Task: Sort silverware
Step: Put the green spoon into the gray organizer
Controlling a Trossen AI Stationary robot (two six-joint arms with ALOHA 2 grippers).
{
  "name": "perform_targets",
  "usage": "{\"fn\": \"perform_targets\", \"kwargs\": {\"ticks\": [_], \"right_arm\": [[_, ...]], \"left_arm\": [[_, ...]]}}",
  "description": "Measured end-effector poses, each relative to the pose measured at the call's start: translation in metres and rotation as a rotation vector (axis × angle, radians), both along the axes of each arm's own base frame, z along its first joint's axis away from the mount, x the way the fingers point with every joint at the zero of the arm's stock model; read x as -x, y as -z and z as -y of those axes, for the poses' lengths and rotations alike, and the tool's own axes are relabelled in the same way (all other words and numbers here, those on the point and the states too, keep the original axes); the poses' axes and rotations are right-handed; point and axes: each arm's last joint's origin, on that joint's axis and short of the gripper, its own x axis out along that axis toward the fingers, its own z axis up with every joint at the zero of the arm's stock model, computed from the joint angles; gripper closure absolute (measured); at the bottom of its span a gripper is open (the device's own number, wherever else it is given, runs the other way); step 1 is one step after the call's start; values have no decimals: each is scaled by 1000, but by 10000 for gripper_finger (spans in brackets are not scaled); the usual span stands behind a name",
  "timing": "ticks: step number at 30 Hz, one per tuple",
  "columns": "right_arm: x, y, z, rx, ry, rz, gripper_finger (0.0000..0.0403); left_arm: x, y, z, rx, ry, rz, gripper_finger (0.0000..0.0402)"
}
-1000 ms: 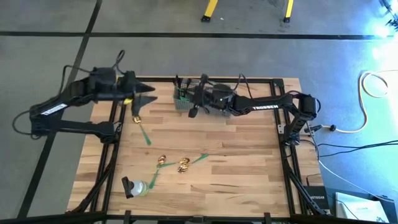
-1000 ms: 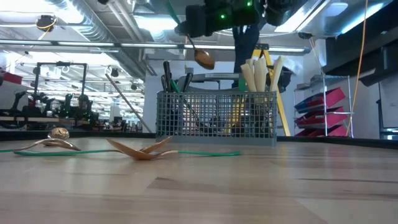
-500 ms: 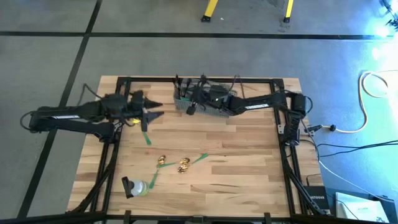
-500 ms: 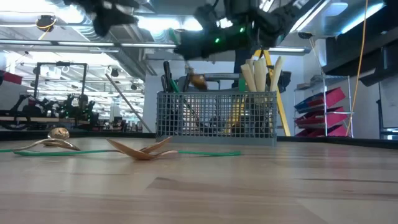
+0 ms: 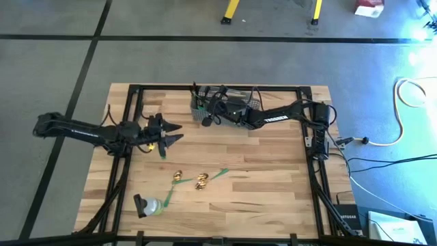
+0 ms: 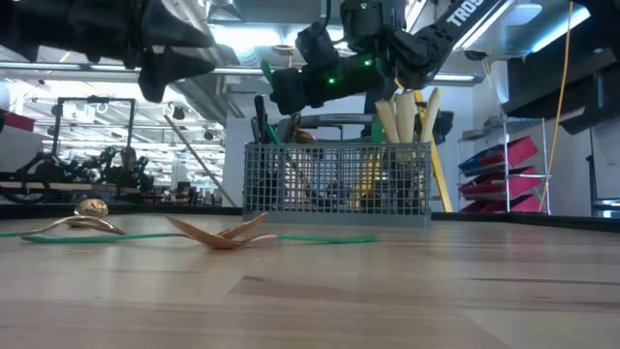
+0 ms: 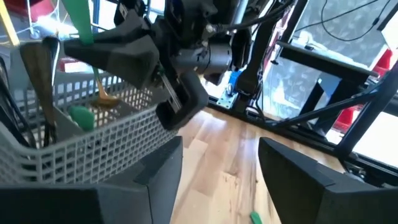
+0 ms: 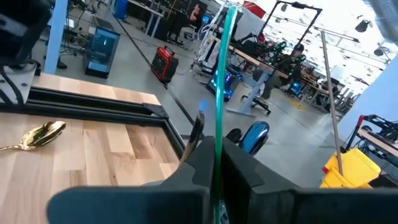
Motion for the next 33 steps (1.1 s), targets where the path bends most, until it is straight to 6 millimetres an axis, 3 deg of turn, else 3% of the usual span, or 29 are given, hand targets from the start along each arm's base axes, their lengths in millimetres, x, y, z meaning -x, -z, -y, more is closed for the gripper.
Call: {"fn": "perform_targets", "kwargs": {"ticks": [10,20,26,33], "right_arm": [[4,5,13,-84,62,-8,390],[2,5,8,-94,48,2,308],[0,-6,-12,-30,-8,8,292],[7,-38,-59,129,-40,-62,292]], "left_arm": [[2,6,5,7,-4,-3,205],[2,7,4,2,-28,-12,205],[-1,11,5,10,-29,-37,205],[-15,33,10,5,24,-186,205]]}}
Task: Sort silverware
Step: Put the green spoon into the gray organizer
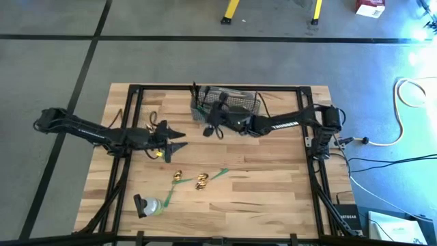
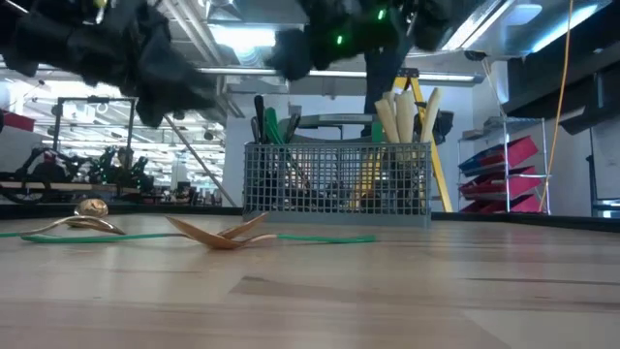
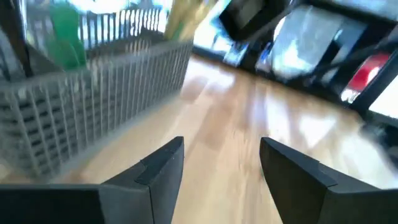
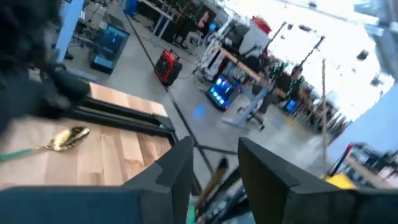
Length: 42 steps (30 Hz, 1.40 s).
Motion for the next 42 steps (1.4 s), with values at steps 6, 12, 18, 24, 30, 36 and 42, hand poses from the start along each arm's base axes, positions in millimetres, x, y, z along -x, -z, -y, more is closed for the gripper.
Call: {"fn": "perform_targets", "kwargs": {"ticks": [6,12,18,24,30,36,42], "right_arm": [[8,-13,-26,40,75,-38,292],[14,-9,-61,-36,53,-106,292],[20,-2,-98,-81,25,-144,292],[32,8,-131,-89,53,-222,292],[46,20,-153,-98,95,-308,292],[53,25,-164,-118,115,-318,292],[54,25,-167,-119,108,-318,292]], "left_arm": [[-17,20,17,6,65,-52,205],[-22,38,55,-14,96,-95,205],[-25,59,90,-125,88,-184,205],[-42,82,106,-158,89,-268,205],[-59,94,124,-202,116,-304,205],[-59,92,131,-236,87,-286,205],[-55,103,130,-229,93,-354,205]]}}
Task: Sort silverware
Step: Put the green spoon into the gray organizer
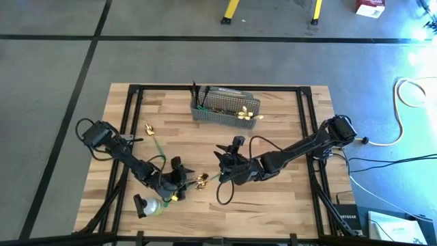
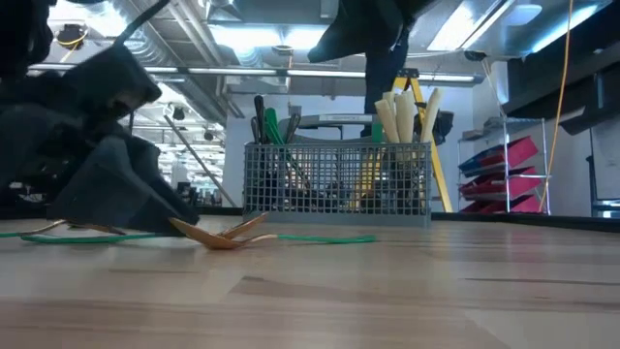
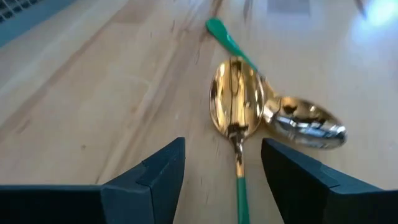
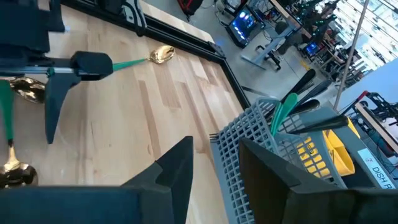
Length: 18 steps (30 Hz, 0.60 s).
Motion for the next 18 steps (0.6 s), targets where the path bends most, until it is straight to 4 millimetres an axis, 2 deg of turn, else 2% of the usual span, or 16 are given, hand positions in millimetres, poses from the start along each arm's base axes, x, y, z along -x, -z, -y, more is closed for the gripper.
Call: {"fn": "perform_targets", "kwargs": {"ticks": [10,13,18], "right_arm": [[0,0,1,-1,0,-2,292],[0,0,1,-1,-1,-2,292],[0,1,0,-4,-7,-6,292]], "left_arm": [[-3,17,0,42,-6,-33,213],[-5,18,-3,59,4,-47,244],[-6,18,-4,70,25,-66,325]]}}
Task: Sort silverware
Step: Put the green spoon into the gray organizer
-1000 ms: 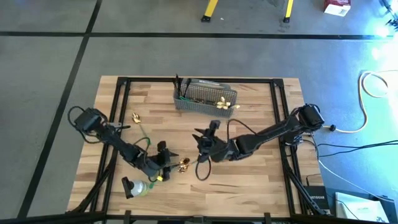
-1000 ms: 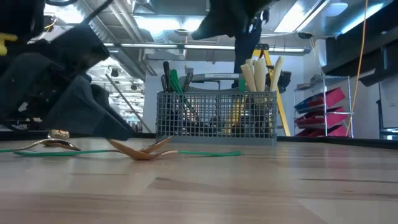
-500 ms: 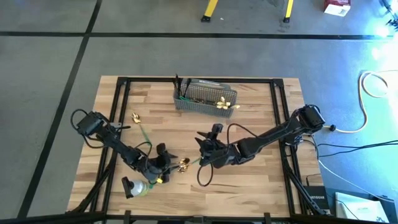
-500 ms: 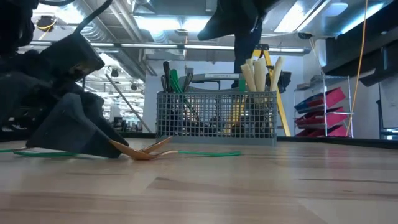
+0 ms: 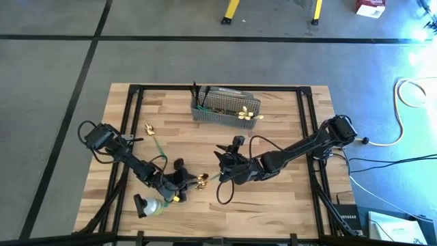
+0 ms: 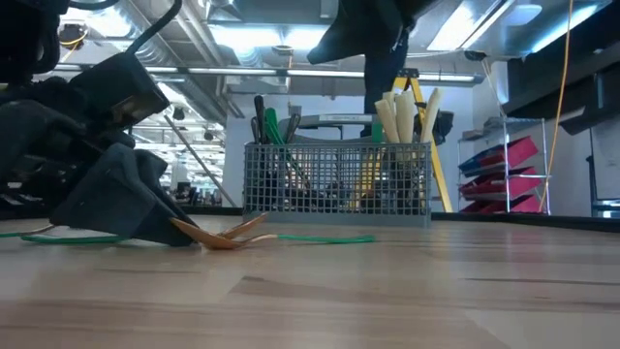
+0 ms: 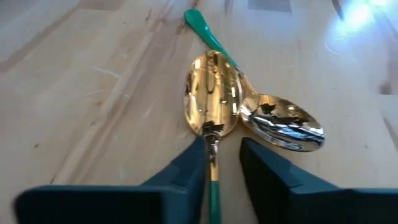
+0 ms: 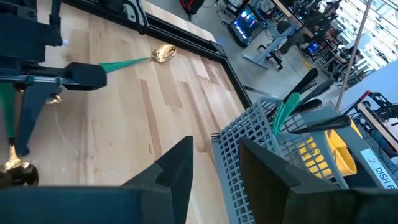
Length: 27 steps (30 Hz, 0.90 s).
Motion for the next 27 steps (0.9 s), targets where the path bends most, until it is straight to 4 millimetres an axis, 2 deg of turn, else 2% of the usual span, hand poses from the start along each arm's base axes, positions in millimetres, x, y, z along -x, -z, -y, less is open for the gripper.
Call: {"fn": "perform_targets", "kwargs": {"ticks": [5,9,14,22,27], "right_arm": [[1,2,0,4,-7,-22,292],[8,7,-2,7,-55,-124,292],[18,3,0,-74,-6,-125,292],[31,13,0,-235,-20,-259,292],[49,20,-5,-203,57,-356,292]], "left_arm": [[-1,0,1,-5,19,3,391],[-5,-5,0,-47,42,33,397],[-12,-18,-11,-128,23,50,400],[-27,-60,-38,-254,3,130,401],[-44,-98,-59,-300,32,135,401]]}}
